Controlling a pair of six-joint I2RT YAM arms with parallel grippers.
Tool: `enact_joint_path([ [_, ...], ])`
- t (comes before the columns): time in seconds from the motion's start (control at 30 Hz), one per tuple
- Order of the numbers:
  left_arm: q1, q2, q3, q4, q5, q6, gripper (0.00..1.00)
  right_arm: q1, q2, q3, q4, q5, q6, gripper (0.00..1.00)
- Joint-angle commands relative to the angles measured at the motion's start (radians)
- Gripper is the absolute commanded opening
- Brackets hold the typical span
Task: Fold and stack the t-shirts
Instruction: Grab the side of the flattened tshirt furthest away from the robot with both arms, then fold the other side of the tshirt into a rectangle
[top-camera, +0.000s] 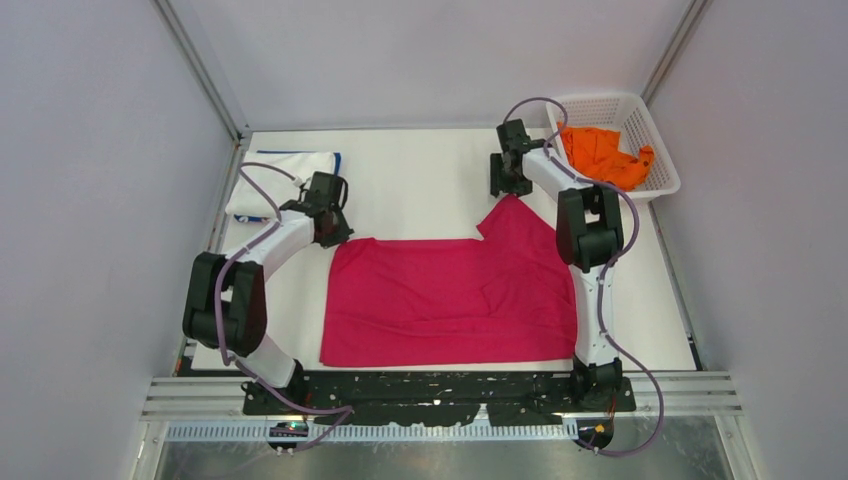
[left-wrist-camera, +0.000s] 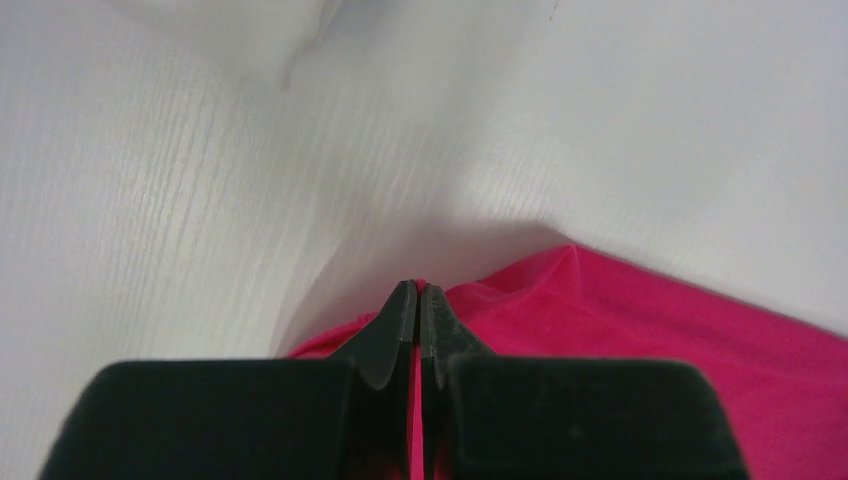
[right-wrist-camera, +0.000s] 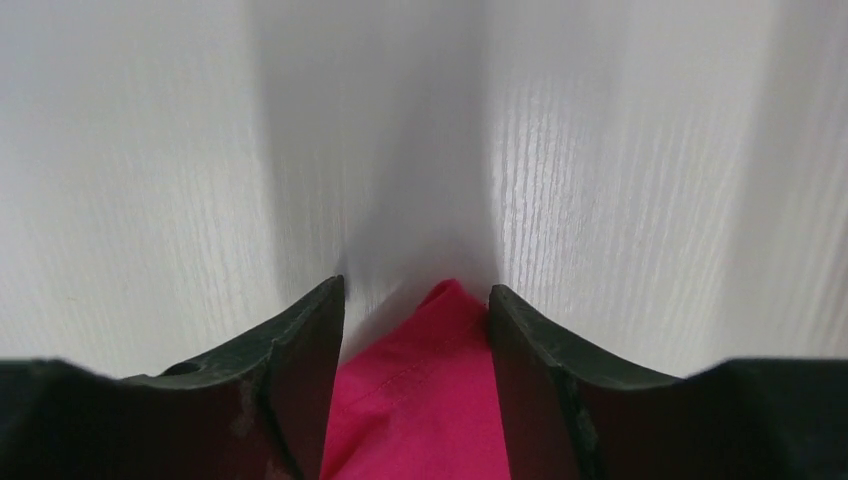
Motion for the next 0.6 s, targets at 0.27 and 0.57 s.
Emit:
enact_joint_path([
  [0.27,0.0,-0.08,-0.021,0.036,-0.005,0.008,0.0,0.017,-0.179,-0.162,0.117,0.04,-0.019,0.06],
  [0.57,-0.01,-0.153,-0.088,0.073,0.011,0.003,0.0,0.043,-0.498,-0.487,0.285,0.049,-0.051,0.05],
])
